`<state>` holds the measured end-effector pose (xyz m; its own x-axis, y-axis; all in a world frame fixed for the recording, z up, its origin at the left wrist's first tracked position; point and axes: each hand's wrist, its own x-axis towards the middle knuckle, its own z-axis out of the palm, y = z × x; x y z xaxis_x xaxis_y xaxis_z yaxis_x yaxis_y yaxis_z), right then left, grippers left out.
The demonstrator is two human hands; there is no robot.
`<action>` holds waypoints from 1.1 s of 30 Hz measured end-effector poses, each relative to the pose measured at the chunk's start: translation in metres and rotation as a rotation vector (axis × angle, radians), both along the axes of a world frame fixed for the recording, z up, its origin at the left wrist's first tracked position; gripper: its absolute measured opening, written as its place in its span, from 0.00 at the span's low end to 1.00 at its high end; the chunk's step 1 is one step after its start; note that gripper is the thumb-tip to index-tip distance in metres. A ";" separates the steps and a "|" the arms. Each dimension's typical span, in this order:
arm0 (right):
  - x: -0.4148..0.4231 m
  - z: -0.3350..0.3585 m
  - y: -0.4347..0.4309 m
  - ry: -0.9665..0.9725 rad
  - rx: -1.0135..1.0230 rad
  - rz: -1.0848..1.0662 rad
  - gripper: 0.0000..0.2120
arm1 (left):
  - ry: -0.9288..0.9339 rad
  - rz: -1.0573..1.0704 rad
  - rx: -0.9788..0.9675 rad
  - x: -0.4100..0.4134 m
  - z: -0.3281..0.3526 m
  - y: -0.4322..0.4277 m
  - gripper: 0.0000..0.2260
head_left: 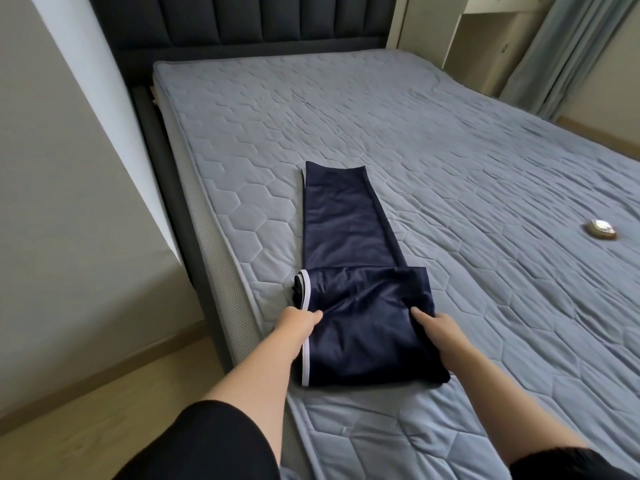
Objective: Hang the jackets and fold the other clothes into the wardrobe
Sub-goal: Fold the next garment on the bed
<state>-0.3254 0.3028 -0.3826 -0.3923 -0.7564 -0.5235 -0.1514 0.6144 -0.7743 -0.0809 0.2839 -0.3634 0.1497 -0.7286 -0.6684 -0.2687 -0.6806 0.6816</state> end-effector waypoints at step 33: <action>0.043 -0.019 -0.049 1.168 -0.212 0.840 0.30 | -1.143 -0.908 -0.603 -0.027 -0.035 -0.006 0.29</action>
<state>-0.2824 0.2538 -0.4016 0.0808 -0.9940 -0.0740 -0.9966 -0.0793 -0.0238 -0.1075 0.2781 -0.3981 -0.2656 -0.9585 -0.1035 -0.9604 0.2724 -0.0581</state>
